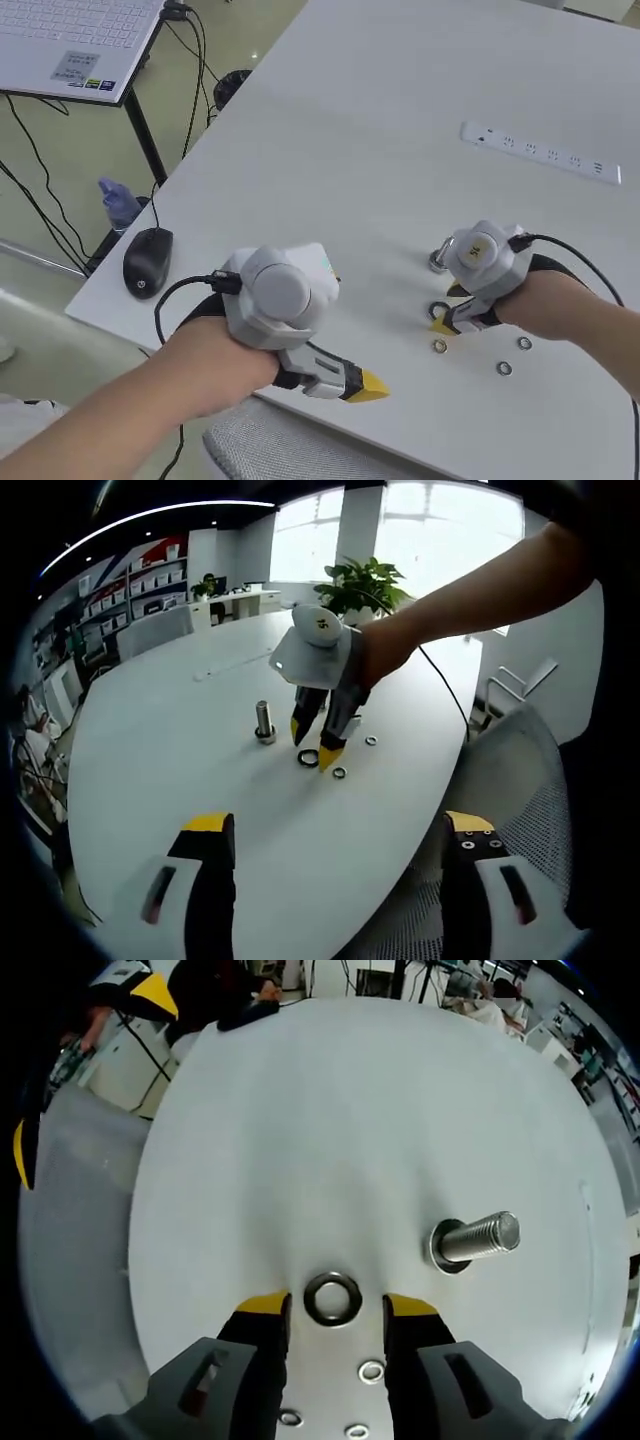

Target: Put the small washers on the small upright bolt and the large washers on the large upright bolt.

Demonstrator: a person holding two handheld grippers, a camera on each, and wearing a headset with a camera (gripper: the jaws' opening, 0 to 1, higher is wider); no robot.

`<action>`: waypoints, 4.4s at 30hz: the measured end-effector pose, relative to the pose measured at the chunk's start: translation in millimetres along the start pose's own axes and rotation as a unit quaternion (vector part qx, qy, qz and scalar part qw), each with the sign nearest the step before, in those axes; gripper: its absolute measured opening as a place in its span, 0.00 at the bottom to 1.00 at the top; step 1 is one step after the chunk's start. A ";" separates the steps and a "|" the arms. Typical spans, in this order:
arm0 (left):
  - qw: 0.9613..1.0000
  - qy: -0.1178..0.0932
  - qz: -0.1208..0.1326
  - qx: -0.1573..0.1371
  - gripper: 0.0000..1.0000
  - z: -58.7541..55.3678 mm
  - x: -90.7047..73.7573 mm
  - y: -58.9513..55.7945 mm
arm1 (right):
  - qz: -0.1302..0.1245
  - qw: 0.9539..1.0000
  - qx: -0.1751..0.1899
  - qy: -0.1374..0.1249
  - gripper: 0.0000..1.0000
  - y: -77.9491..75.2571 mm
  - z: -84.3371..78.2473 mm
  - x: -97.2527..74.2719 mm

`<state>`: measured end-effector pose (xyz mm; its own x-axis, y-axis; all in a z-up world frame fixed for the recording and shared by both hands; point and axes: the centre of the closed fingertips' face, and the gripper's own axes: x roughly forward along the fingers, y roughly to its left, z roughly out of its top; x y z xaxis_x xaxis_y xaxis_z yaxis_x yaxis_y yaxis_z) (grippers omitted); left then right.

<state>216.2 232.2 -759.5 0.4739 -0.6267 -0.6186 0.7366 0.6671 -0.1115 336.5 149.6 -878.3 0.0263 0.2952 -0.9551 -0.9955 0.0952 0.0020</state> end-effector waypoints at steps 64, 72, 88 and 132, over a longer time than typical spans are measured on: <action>1.000 0.007 0.016 -0.003 0.77 -3.8 -7.5 1.7 | -0.002 0.999 0.041 0.030 0.21 -8.1 -10.0 -27.8; 1.000 0.006 0.013 0.001 0.76 0.4 -5.7 2.0 | -0.008 0.999 0.042 0.034 0.21 -15.6 -15.2 -37.3; 1.000 -0.002 0.020 -0.003 0.81 0.5 -7.2 2.9 | -0.022 0.998 0.045 0.033 0.21 -30.5 -2.8 -72.2; 0.999 -0.007 0.021 -0.025 0.99 -1.3 -2.5 8.8 | -0.023 0.999 0.024 0.019 0.21 -66.7 50.6 -64.2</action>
<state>220.9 240.2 -760.0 0.5112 -0.6035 -0.6119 0.6912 0.7119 -0.1246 405.9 172.4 -802.1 0.0666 0.2534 -0.9651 -0.9879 0.1527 -0.0281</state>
